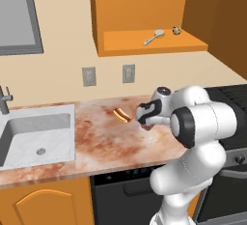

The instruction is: Pick the bar soap and dish brush from the cabinet and place them on the counter.

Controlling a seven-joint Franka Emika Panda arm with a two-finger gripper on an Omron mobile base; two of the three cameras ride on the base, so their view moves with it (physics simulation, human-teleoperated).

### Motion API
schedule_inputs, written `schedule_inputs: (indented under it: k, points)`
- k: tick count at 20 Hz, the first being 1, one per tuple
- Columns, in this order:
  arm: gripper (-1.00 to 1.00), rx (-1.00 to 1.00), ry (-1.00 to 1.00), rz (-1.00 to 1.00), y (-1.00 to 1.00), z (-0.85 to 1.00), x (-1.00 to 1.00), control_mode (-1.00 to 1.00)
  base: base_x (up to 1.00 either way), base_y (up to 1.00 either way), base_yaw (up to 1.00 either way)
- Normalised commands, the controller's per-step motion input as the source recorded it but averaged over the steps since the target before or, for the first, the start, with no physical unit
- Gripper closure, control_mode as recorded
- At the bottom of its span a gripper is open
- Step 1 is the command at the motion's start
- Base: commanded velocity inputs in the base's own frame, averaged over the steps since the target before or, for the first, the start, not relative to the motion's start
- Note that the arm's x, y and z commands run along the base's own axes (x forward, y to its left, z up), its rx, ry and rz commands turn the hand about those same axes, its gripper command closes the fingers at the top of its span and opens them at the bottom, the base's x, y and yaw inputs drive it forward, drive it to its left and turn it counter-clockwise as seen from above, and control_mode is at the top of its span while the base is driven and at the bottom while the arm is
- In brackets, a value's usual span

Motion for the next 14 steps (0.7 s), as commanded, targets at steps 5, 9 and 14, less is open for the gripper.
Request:
schedule_inputs:
  k: [5, 9, 14]
  points:
    - [-1.0, 0.0, 0.0, 0.03, 0.0, 0.34, -0.03, -1.0, 0.0, 0.0, 0.0]
    - [-1.0, 0.0, -0.02, 0.06, 0.0, 0.37, -0.08, -1.0, 0.0, 0.0, 0.0]
    - [-1.0, 0.0, -0.03, 0.07, 0.02, 0.36, -0.09, -1.0, 0.0, 0.0, 0.0]
